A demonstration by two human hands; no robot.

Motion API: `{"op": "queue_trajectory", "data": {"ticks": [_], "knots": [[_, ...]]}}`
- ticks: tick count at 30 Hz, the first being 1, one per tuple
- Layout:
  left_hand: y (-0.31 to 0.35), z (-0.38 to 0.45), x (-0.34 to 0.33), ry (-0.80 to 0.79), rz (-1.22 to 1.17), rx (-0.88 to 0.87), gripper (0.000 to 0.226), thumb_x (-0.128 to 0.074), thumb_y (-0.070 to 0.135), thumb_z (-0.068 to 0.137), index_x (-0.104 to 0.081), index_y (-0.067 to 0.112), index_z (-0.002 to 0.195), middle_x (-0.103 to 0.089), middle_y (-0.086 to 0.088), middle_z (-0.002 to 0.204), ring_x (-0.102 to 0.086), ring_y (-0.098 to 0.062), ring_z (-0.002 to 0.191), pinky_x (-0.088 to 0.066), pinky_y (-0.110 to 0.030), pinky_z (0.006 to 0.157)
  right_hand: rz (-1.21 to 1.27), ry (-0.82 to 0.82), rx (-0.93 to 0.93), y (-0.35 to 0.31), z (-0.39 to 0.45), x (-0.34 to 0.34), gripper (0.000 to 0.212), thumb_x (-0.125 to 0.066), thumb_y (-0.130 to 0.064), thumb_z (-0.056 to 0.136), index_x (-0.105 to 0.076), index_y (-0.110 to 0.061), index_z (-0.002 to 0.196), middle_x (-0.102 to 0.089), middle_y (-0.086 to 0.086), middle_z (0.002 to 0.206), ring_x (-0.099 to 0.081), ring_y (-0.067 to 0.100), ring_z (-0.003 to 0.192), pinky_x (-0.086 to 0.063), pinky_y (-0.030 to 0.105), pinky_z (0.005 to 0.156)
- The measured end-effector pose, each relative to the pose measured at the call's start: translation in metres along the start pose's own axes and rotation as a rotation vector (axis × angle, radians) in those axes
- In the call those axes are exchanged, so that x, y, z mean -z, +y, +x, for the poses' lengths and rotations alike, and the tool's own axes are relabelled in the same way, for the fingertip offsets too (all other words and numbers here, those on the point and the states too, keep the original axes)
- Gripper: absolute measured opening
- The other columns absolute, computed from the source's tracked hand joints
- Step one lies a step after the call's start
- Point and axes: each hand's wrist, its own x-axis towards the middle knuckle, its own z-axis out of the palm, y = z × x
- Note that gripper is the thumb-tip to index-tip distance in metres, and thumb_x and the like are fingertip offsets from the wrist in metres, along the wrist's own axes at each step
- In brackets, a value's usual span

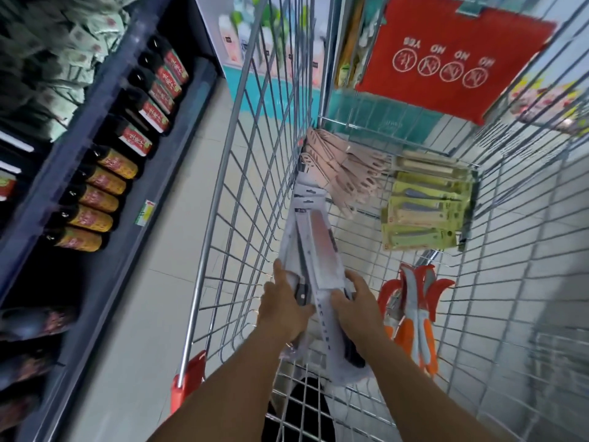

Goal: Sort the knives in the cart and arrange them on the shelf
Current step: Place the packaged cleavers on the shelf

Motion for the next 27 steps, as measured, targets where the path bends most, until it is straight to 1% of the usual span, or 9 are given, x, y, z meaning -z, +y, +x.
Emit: {"op": "queue_trajectory", "data": {"ticks": [4,7,11,12,15,17,21,23,27], "knots": [[0.008,-0.019,0.013,0.007,-0.038,-0.038,0.108,-0.081,0.03,0.072,-0.003,0.033,0.146,-0.052,-0.013,0.129,-0.061,-0.03,0.102,-0.055,-0.04,0.08,0.031,-0.002,0.02,-0.01,-0.015,0.005,0.041,-0.048,-0.019,0.092,-0.046,-0.034,0.131,-0.063,0.001,0.091,-0.052,0.01,0.055,-0.039,0.023,0.052],[0.01,-0.034,0.024,0.056,-0.008,-0.091,0.103,-0.079,0.037,0.073,-0.008,0.03,0.147,-0.048,-0.009,0.131,-0.058,-0.029,0.105,-0.053,-0.038,0.08,0.079,0.035,0.03,-0.017,-0.031,0.011,0.04,-0.048,-0.017,0.091,-0.051,-0.034,0.128,-0.067,-0.002,0.102,-0.059,0.011,0.07,-0.043,0.024,0.059],[0.015,-0.065,0.042,0.094,0.029,-0.168,0.104,-0.078,0.036,0.076,-0.006,0.023,0.15,-0.046,-0.008,0.131,-0.057,-0.026,0.107,-0.051,-0.033,0.08,0.105,0.091,0.059,-0.029,-0.061,0.015,0.044,-0.049,-0.017,0.093,-0.047,-0.029,0.135,-0.064,0.002,0.114,-0.054,0.009,0.063,-0.039,0.016,0.05],[0.016,-0.077,0.051,0.098,0.026,-0.199,0.105,-0.077,0.036,0.076,-0.004,0.022,0.151,-0.045,-0.007,0.132,-0.057,-0.025,0.108,-0.051,-0.033,0.081,0.128,0.115,0.082,-0.036,-0.072,0.016,0.046,-0.049,-0.016,0.093,-0.045,-0.027,0.138,-0.062,0.005,0.123,-0.056,0.011,0.07,-0.04,0.016,0.053],[0.02,-0.098,0.06,0.133,0.033,-0.277,0.105,-0.075,0.036,0.079,0.001,0.025,0.151,-0.043,-0.006,0.133,-0.057,-0.025,0.109,-0.049,-0.032,0.081,0.146,0.171,0.109,-0.05,-0.09,0.02,0.05,-0.049,-0.013,0.095,-0.041,-0.02,0.143,-0.049,0.002,0.141,-0.055,0.019,0.109,-0.047,0.027,0.082],[0.02,-0.118,0.073,0.157,0.032,-0.333,0.105,-0.074,0.038,0.079,0.001,0.027,0.151,-0.042,-0.006,0.135,-0.057,-0.026,0.11,-0.049,-0.033,0.082,0.151,0.208,0.143,-0.062,-0.112,0.023,0.051,-0.049,-0.011,0.094,-0.04,-0.017,0.145,-0.045,0.003,0.144,-0.051,0.022,0.12,-0.044,0.031,0.09],[0.021,-0.159,0.099,0.236,-0.023,-0.435,0.104,-0.074,0.045,0.075,-0.004,0.027,0.15,-0.043,-0.006,0.134,-0.055,-0.027,0.112,-0.049,-0.034,0.083,0.189,0.286,0.216,-0.085,-0.158,0.031,0.049,-0.049,-0.017,0.094,-0.043,-0.026,0.141,-0.058,0.003,0.128,-0.06,0.02,0.092,-0.049,0.032,0.075],[0.019,-0.179,0.114,0.273,-0.072,-0.502,0.099,-0.075,0.045,0.072,-0.01,0.029,0.147,-0.047,-0.005,0.129,-0.055,-0.026,0.11,-0.05,-0.035,0.083,0.191,0.334,0.278,-0.098,-0.182,0.035,0.046,-0.051,-0.017,0.093,-0.047,-0.028,0.138,-0.062,0.002,0.122,-0.062,0.022,0.093,-0.051,0.036,0.079],[0.012,-0.223,0.15,0.342,-0.163,-0.605,0.092,-0.075,0.041,0.07,-0.018,0.031,0.142,-0.052,-0.004,0.121,-0.056,-0.025,0.105,-0.051,-0.035,0.081,0.202,0.375,0.423,-0.132,-0.237,0.039,0.045,-0.052,-0.015,0.093,-0.049,-0.028,0.136,-0.061,-0.001,0.113,-0.06,0.018,0.088,-0.045,0.025,0.063]]}}
